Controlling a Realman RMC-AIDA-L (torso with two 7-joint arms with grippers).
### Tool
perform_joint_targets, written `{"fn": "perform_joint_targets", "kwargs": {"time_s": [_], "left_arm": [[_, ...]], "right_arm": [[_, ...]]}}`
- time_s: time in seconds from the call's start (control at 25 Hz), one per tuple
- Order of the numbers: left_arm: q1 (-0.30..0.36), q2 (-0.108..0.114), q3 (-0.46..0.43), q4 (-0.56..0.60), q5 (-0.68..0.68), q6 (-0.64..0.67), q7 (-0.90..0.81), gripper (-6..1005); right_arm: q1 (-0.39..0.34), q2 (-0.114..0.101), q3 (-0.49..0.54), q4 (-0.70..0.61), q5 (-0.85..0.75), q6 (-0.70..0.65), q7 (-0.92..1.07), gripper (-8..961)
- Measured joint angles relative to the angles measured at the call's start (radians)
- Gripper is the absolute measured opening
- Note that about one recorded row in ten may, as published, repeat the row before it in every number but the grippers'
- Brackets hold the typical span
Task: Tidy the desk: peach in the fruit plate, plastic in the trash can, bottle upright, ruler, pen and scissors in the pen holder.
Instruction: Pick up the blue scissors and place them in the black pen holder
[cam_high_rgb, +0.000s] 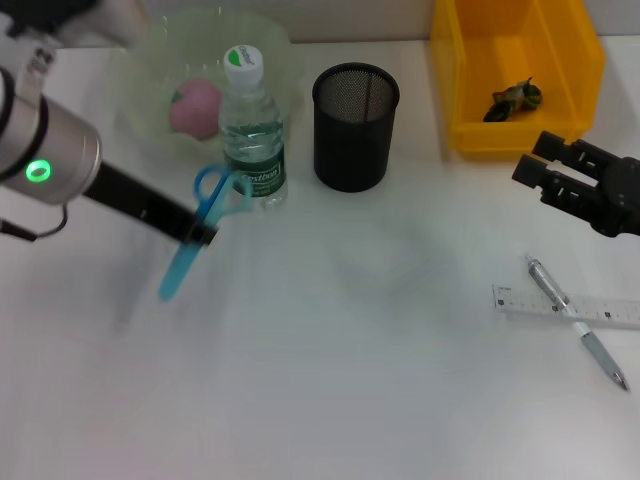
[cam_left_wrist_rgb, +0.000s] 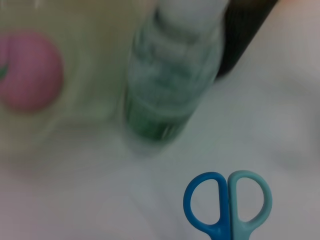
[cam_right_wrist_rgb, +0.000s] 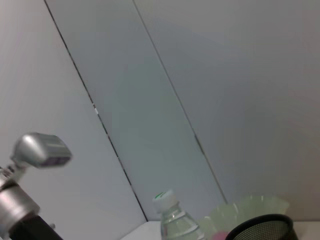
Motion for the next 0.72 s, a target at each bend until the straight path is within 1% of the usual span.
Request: {"fn": "perform_joint_targets", "kwargs": {"time_s": [0.12, 0.16, 0.24, 0.28, 0.32, 0.36, 0.4, 0.44, 0.48, 0.52, 0.56, 0.6, 0.64, 0.72], "left_arm": [[0.037, 0.001, -0.046, 0.024, -0.141, -0.070, 0.063, 250], [0.056, 0.001, -0.062, 0.020, -0.229, -0.126, 0.120, 251], [0.069, 0.001, -0.066, 0.009, -0.294, -0.174, 0.168, 252], [0.078, 0.001, -0.067, -0.005, -0.347, -0.214, 0.211, 253], [0.078, 0.001, -0.067, -0.005, -0.347, -0.214, 0.211, 253], [0.083, 0.000, -0.065, -0.022, -0.398, -0.252, 0.258, 254], [0.083, 0.000, -0.065, -0.022, -0.398, -0.252, 0.258, 254], [0.088, -0.001, -0.059, -0.059, -0.495, -0.310, 0.360, 255], [0.089, -0.002, -0.058, -0.079, -0.551, -0.339, 0.416, 255], [0.089, -0.002, -0.058, -0.098, -0.597, -0.361, 0.459, 256], [0.089, -0.002, -0.058, -0.098, -0.597, -0.361, 0.459, 257], [0.090, -0.002, -0.058, -0.147, -0.690, -0.403, 0.540, 257], [0.090, -0.002, -0.058, -0.147, -0.690, -0.403, 0.540, 258], [0.096, -0.004, -0.058, -0.257, -0.896, -0.463, 0.737, 259]], "right_arm": [[-0.005, 0.001, 0.018, 0.000, 0.000, 0.000, 0.000, 705], [-0.011, 0.004, 0.026, 0.000, 0.000, 0.000, -0.001, 705], [-0.015, 0.006, 0.030, 0.000, 0.000, 0.000, -0.001, 704], [-0.019, 0.007, 0.033, 0.000, 0.000, 0.000, -0.002, 704], [-0.024, 0.008, 0.036, 0.000, 0.000, 0.000, -0.002, 704], [-0.033, 0.009, 0.043, 0.000, 0.000, 0.000, -0.002, 704], [-0.033, 0.009, 0.043, 0.000, 0.000, 0.000, -0.002, 704], [-0.038, 0.010, 0.046, 0.000, 0.000, -0.001, -0.002, 704], [-0.042, 0.011, 0.050, 0.000, 0.000, -0.002, -0.003, 704], [-0.046, 0.013, 0.053, 0.000, 0.000, -0.002, -0.003, 705], [-0.056, 0.015, 0.057, 0.000, 0.000, 0.000, -0.003, 705], [-0.056, 0.015, 0.057, 0.000, 0.000, 0.000, -0.003, 705], [-0.065, 0.019, 0.064, 0.001, 0.000, 0.002, -0.003, 705], [-0.068, 0.021, 0.067, 0.001, 0.000, 0.002, -0.003, 705]]}}
